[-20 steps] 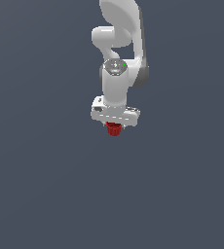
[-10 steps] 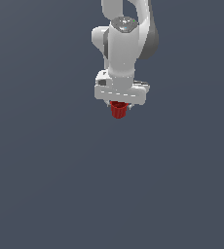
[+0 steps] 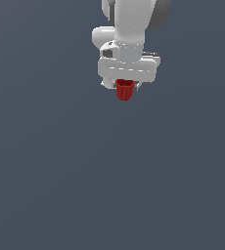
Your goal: Pick up the object and move it to a goal position.
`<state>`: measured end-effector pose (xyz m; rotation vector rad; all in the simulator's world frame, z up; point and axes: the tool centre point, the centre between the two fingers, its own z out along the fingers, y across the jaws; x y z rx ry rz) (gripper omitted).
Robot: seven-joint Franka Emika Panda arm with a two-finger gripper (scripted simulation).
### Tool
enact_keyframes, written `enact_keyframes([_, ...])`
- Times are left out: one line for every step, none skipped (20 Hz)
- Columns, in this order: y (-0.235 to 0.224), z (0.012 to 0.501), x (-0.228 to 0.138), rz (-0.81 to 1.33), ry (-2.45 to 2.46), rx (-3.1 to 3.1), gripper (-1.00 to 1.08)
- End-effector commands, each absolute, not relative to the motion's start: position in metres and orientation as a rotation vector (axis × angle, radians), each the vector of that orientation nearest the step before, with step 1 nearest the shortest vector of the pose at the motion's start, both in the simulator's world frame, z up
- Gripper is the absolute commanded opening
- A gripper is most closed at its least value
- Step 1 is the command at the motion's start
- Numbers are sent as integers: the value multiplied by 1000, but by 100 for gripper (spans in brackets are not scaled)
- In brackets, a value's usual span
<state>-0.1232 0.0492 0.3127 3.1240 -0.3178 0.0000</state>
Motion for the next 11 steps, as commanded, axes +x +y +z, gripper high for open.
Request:
enact_keyframes([53, 328, -128, 0, -318, 3124, -100])
enact_keyframes([54, 333, -129, 0, -318, 3124, -100])
enact_keyframes([55, 337, -131, 0, -318, 3124, -100])
enact_keyframes([56, 341, -132, 0, -318, 3125, -100])
enact_keyframes([56, 344, -132, 0, -318, 3125, -100])
enact_keyframes([57, 347, -133, 0, -318, 3125, -100])
enact_keyframes([58, 349, -134, 0, -318, 3125, -100])
enact_keyframes([58, 351, -134, 0, -318, 3125, -100])
enact_keyframes([58, 352, -134, 0, -318, 3125, -100])
enact_keyframes([58, 353, -134, 0, -318, 3125, -100])
enact_keyframes([59, 353, -134, 0, -318, 3125, -100])
